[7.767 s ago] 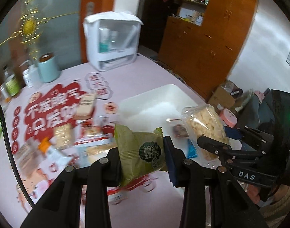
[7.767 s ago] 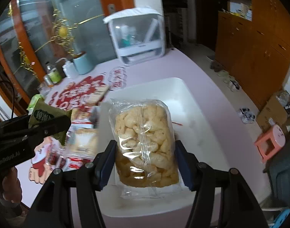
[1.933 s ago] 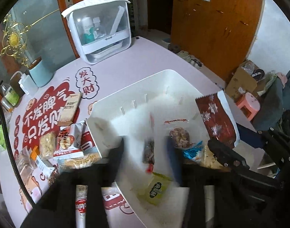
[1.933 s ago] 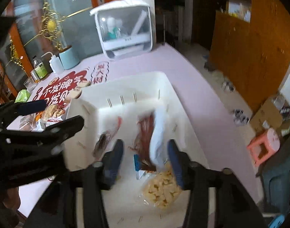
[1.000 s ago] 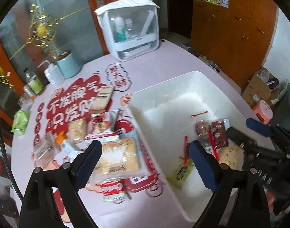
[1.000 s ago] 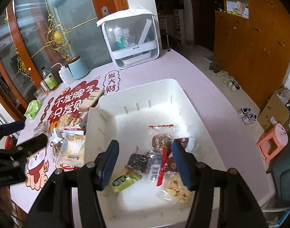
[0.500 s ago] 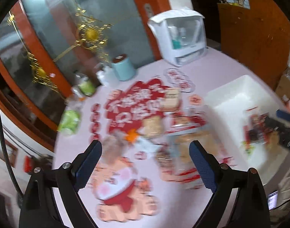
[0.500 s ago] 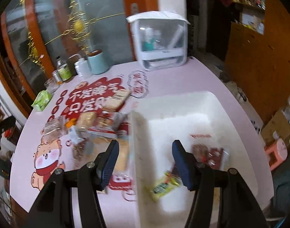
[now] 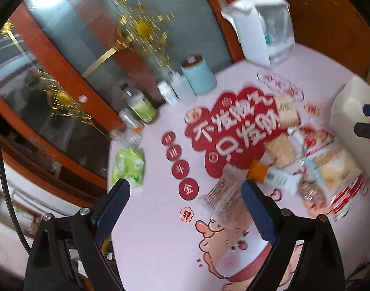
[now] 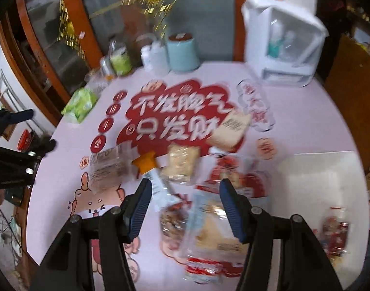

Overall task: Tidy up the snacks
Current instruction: 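Move both tools back over the snack pile, then grasp the orange-topped white bar with the right tool while the left tool grasps the clear pastry bag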

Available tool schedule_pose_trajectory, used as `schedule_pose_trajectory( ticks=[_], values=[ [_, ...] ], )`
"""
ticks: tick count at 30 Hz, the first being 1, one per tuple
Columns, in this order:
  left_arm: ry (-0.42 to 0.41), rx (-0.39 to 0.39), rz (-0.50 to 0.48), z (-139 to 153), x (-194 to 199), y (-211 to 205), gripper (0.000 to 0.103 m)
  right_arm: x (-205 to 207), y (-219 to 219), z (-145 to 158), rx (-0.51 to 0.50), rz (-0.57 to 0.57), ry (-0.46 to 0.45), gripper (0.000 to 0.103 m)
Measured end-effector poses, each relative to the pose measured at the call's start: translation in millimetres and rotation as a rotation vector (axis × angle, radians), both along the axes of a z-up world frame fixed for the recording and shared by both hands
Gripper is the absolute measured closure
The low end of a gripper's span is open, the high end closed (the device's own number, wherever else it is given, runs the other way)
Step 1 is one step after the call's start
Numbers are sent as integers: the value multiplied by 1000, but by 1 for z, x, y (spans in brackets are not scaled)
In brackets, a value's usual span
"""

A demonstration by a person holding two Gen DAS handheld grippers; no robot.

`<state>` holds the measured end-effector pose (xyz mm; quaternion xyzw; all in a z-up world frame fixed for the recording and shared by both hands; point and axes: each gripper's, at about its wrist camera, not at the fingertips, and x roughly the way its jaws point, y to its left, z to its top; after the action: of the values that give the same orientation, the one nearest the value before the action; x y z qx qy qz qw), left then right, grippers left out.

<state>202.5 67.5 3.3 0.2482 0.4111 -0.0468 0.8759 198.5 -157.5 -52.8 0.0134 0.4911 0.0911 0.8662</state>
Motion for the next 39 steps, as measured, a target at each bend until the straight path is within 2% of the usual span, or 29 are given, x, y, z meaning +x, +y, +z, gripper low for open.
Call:
schedule_pose_trajectory(
  ticks=[6, 8, 11, 18, 21, 27, 29, 35, 39],
  values=[
    [219, -89, -94, -79, 53, 16, 10, 27, 39, -53, -24, 37, 113, 45],
    [298, -117, -141, -106, 64, 14, 10, 33, 49, -72, -34, 56, 162, 45],
    [375, -139, -191, -135, 75, 10, 10, 39, 60, -92, -54, 77, 205, 45],
    [466, -133, -286, -171, 87, 0, 10, 50, 71, -130, -63, 86, 284, 45],
    [489, -100, -303, -186, 90, -4, 10, 53, 73, -140, -65, 86, 304, 44],
    [542, -118, -313, -201, 100, -7, 10, 51, 88, -144, -137, 127, 238, 45],
    [551, -118, -317, -205, 102, -8, 9, 50, 90, -144, -151, 129, 217, 58],
    [584, -127, -293, -219, 102, -10, 9, 53, 86, -142, -126, 116, 202, 62],
    [554, -118, -279, -220, 94, -9, 13, 47, 84, -140, -118, 113, 201, 63]
  ],
)
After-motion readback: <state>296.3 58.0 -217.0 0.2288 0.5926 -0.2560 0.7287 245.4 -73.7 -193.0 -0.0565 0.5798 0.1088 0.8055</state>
